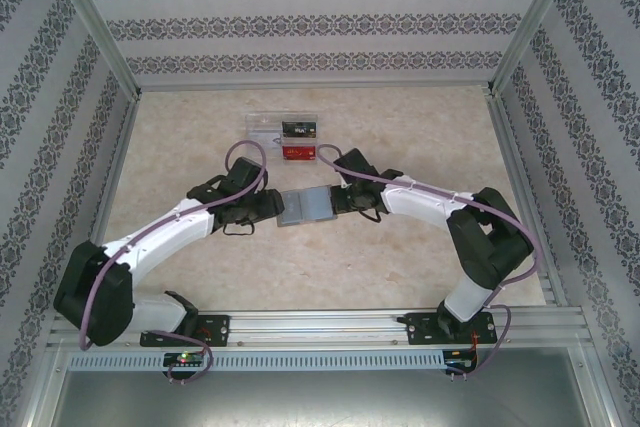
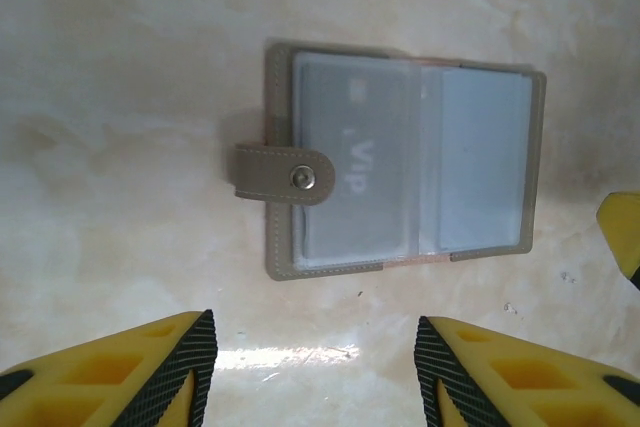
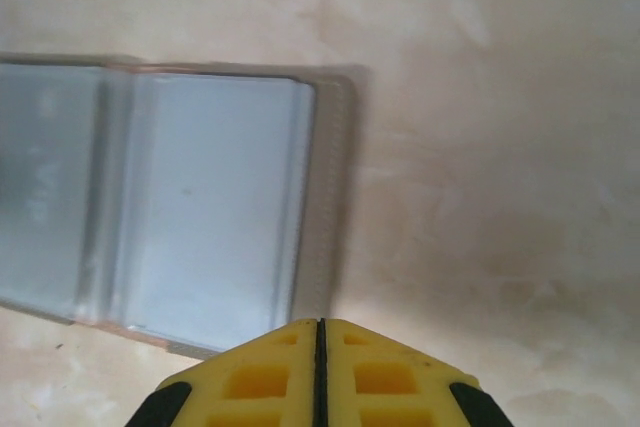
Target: Take the credit cards out of the card holder
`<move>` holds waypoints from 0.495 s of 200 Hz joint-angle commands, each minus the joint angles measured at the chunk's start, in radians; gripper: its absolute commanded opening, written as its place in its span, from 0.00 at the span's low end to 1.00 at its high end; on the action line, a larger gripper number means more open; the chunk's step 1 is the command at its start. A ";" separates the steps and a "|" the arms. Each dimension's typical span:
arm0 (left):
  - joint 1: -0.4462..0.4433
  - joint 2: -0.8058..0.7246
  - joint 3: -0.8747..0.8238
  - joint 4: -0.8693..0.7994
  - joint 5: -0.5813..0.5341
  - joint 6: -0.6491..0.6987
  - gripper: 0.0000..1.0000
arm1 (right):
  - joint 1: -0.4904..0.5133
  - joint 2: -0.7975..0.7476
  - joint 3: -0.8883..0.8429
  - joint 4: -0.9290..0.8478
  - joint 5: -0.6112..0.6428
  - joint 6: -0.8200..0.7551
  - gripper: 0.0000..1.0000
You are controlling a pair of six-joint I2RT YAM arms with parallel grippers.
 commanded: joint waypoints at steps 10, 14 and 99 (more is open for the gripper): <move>-0.027 0.058 0.021 0.071 0.019 -0.019 0.54 | -0.032 0.050 0.000 0.017 -0.066 0.061 0.00; -0.028 0.067 0.023 0.073 0.022 -0.020 0.54 | -0.032 0.057 0.002 0.018 -0.068 0.061 0.00; -0.031 0.197 0.069 0.096 0.069 0.002 0.50 | -0.030 0.173 0.059 0.023 -0.134 0.066 0.00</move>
